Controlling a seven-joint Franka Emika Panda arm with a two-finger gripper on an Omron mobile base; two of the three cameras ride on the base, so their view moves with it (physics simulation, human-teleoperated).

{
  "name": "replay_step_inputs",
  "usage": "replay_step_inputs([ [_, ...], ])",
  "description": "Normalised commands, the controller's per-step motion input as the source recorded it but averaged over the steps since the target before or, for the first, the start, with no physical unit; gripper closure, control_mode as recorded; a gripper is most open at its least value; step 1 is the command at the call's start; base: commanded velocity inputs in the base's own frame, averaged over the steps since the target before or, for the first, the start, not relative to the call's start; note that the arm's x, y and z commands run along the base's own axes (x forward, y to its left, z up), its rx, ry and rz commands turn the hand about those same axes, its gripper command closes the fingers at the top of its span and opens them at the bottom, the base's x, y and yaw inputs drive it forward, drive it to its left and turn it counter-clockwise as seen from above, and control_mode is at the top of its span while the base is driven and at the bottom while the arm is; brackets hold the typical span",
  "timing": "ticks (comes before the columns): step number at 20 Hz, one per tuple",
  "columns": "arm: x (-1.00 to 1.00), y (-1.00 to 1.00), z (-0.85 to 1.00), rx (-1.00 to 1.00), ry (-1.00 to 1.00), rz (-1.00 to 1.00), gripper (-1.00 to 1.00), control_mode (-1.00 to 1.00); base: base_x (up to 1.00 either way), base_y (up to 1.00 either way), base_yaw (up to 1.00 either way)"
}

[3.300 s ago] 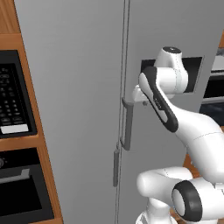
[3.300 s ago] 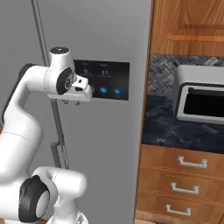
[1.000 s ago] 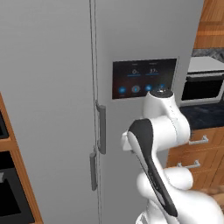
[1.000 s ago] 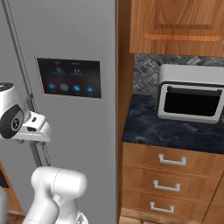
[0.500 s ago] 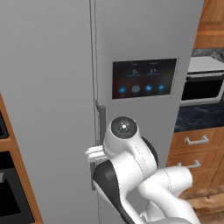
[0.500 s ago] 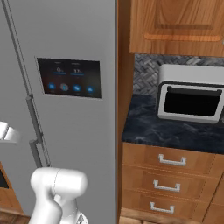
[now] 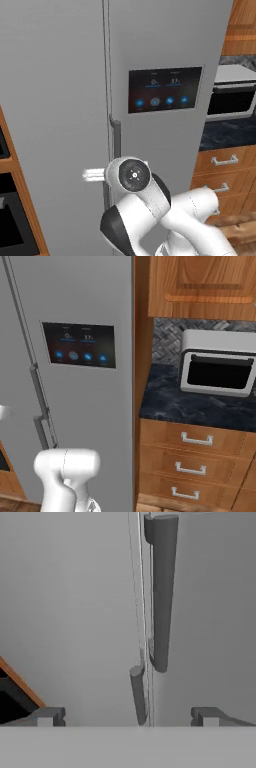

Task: Open the freezer door, pick up the ice cube tray from the freezer, and place it on the dining counter.

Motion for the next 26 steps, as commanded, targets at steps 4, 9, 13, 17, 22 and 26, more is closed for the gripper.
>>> replay_step_inputs([
  [4,0.35,0.0,-0.37,0.18,-0.35,0.0,-1.0,-1.0,0.0,0.0,0.0],
  [9,0.08,0.0,-0.55,0.02,-0.24,0.0,-1.0,-1.0,0.0,0.0,0.0],
  [13,-0.18,0.0,-0.47,-0.01,-0.2,0.0,-1.0,-1.0,0.0,0.0,0.0],
  [17,-0.01,-0.22,-0.51,0.0,-0.01,0.0,-1.0,-1.0,0.0,0.0,0.0],
  [22,0.0,-0.46,-0.67,0.0,-0.03,0.01,-1.0,-1.0,0.0,0.0,0.0],
  [26,0.0,-0.43,-0.61,0.0,-0.05,0.03,-1.0,-1.0,0.0,0.0,0.0],
])
